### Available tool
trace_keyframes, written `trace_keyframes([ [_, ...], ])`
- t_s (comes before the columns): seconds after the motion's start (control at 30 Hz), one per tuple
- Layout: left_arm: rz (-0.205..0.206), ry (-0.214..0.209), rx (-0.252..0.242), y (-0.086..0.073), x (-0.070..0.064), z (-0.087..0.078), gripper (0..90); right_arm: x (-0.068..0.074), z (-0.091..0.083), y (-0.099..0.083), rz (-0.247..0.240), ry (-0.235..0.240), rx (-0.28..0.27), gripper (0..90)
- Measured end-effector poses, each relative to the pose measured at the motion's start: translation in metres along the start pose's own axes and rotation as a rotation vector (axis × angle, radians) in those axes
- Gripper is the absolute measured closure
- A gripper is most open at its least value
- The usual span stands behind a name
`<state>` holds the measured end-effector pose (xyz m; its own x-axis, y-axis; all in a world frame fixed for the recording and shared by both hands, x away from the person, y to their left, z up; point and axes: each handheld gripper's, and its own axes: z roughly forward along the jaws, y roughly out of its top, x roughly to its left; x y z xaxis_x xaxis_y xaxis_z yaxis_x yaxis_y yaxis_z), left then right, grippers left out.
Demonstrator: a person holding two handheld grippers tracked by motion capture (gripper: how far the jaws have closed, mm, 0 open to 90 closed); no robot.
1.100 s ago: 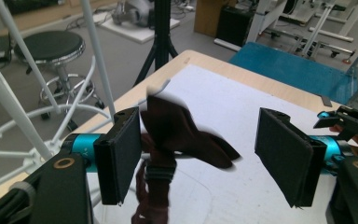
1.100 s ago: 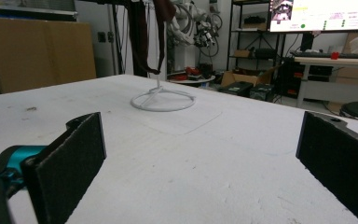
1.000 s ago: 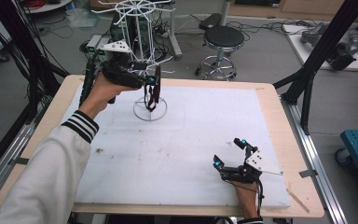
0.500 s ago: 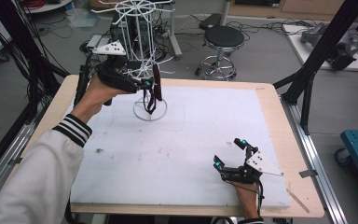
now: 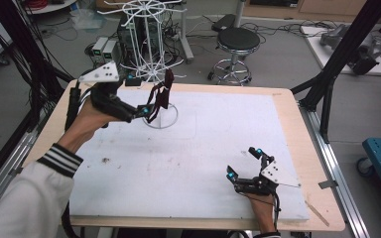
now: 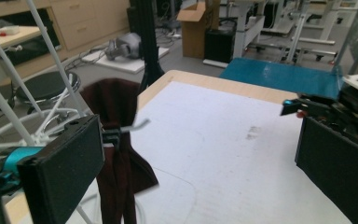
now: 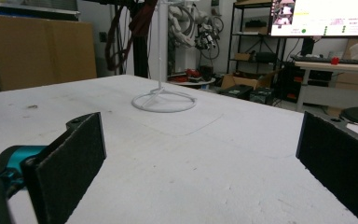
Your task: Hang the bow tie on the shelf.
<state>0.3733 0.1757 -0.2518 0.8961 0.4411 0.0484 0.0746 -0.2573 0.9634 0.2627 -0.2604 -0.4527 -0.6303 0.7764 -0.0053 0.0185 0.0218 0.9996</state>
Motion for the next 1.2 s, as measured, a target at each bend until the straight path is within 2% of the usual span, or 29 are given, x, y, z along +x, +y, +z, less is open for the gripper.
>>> trace_keyframes([
  [0.07, 0.010, 0.002, -0.012, -0.011, -0.005, -0.011, 1.7, 0.000, 0.000, 0.000, -0.003, -0.002, -0.001, 0.6],
  [0.17, 0.047, 0.016, -0.032, -0.032, -0.012, -0.036, 1.7, 0.000, 0.000, 0.000, 0.000, -0.004, 0.001, 0.7],
  [0.37, 0.022, 0.098, -0.086, -0.086, -0.021, -0.084, 1.7, -0.001, 0.000, 0.000, 0.000, -0.008, -0.002, 0.6],
  [0.53, -0.019, 0.182, -0.130, -0.131, -0.028, -0.108, 1.7, 0.000, 0.000, 0.000, -0.003, -0.013, -0.004, 0.7],
  [0.63, -0.036, 0.221, -0.147, -0.157, -0.033, -0.112, 1.7, 0.000, 0.000, 0.000, -0.003, -0.015, -0.004, 0.6],
  [0.7, -0.056, 0.228, -0.169, -0.174, -0.038, -0.111, 1.7, 0.000, 0.000, 0.000, -0.002, -0.017, -0.004, 0.7],
  [0.9, -0.058, 0.284, -0.191, -0.212, -0.048, -0.102, 1.7, 0.000, 0.000, 0.000, -0.003, -0.016, -0.004, 0.6],
  [0.97, -0.063, 0.284, -0.201, -0.219, -0.049, -0.101, 1.7, 0.000, 0.000, 0.000, -0.004, -0.016, -0.005, 0.6],
  [1.0, -0.060, 0.297, -0.194, -0.223, -0.050, -0.099, 1.7, 0.000, 0.000, 0.000, -0.004, -0.016, -0.005, 0.6],
  [1.13, -0.063, 0.298, -0.190, -0.230, -0.050, -0.097, 1.7, 0.001, 0.000, 0.000, 0.000, -0.014, 0.001, 0.6],
  [1.2, -0.066, 0.305, -0.221, -0.232, -0.050, -0.100, 1.7, 0.001, 0.000, 0.000, -0.004, -0.013, 0.002, 0.6],
])
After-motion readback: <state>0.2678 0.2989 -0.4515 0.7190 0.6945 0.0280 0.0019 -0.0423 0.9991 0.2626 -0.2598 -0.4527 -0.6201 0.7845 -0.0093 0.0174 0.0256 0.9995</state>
